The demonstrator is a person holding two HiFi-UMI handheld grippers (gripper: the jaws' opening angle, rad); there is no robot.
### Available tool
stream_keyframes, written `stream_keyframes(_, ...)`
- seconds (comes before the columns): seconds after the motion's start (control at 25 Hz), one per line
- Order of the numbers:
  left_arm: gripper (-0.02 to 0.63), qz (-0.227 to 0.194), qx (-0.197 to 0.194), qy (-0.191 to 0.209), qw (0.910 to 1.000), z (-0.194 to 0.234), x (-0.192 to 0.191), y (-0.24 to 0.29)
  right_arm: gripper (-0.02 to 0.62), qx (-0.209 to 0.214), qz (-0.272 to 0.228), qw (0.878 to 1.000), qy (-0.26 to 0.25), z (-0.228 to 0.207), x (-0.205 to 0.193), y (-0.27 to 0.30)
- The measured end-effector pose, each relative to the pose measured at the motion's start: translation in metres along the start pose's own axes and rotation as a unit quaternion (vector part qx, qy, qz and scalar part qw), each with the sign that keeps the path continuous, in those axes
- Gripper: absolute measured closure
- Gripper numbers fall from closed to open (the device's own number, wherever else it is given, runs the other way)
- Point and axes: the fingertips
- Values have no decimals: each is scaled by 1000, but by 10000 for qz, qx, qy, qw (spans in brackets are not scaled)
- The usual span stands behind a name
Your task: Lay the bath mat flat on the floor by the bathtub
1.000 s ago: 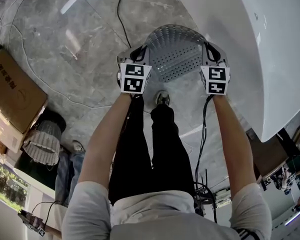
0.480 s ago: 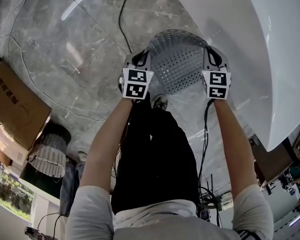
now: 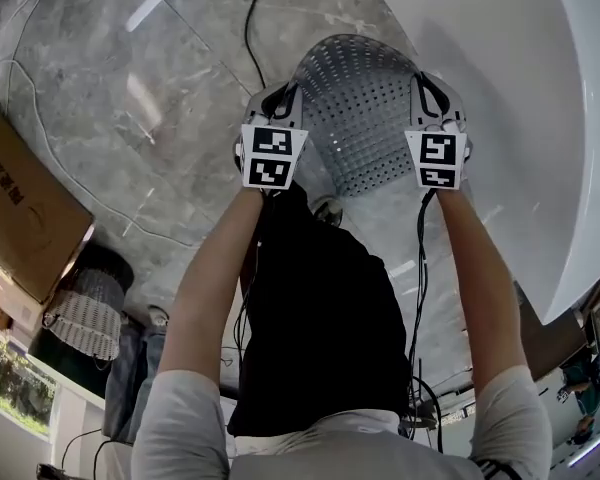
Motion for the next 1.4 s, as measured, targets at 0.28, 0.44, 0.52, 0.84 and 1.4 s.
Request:
stream_keyframes(0.28,581,-199,87,95,9997,15,-18,21,578,-29,-202,9995,-238,9,-4,36)
stream_keyframes(0.44,581,-361,151,115,9992,25,-26,38,578,-2,-361,9986,-396,11,-7,62)
stream_keyframes(0.52,581,-444,196,151,9987,32,-31,47,579,-13,-489,9983,-313,13,-9,76)
stream_keyframes(0.84,581,-762,293,262,9963,46,-57,84,578,35,-895,9941,-608,27,-28,122)
stream_keyframes(1.4,581,-988,710,422,9917,75,-72,118,578,25,-1169,9913,-603,18,-38,162)
Point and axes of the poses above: the fingertips, and each gripper's own axes: y forward along the fingers, z to its left, x out of its top, and after that the axes turned 12 degrees about y, right-handed
